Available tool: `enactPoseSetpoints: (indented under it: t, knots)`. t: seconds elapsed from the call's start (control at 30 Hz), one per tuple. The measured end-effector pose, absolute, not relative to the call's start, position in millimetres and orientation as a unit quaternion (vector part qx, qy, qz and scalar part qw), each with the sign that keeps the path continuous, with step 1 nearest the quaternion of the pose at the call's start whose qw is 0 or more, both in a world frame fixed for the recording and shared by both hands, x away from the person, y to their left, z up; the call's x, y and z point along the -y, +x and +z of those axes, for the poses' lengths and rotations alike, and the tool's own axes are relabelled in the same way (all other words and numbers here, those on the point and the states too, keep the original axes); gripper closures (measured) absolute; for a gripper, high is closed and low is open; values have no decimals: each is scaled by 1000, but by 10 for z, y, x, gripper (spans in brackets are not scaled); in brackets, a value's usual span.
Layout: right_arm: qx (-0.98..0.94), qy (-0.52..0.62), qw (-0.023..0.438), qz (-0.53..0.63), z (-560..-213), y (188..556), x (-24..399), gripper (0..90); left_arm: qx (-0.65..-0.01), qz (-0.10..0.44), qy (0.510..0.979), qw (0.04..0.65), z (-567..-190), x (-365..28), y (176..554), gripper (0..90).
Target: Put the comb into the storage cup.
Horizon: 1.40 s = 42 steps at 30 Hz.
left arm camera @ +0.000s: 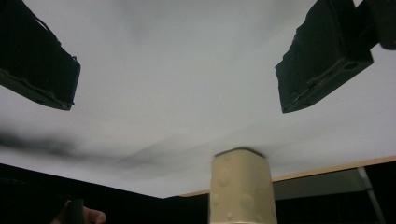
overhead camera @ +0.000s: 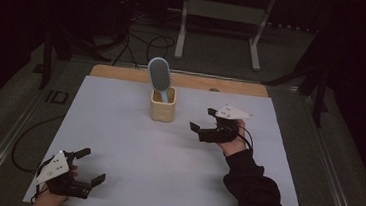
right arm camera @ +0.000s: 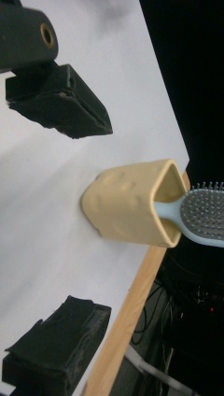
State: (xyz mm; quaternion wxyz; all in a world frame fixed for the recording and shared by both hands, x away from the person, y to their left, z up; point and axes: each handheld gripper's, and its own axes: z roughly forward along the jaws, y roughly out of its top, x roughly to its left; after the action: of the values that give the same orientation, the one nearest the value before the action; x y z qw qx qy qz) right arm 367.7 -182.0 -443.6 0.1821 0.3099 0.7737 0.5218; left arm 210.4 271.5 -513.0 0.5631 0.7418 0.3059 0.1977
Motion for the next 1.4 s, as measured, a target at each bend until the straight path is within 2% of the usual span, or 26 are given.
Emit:
enactPoseSetpoints:
  t: [0.77, 1.4]
  knots:
    - [-772, 326, 163, 521, -4803, 3117, 2241, 106, -307, 198, 742, 562, -5136, -2707, 2107, 0]
    - [-763, 358, 186, 504, -4987, 2750, 2636, 105, -306, 198, 744, 560, -5137, -2705, 2103, 0]
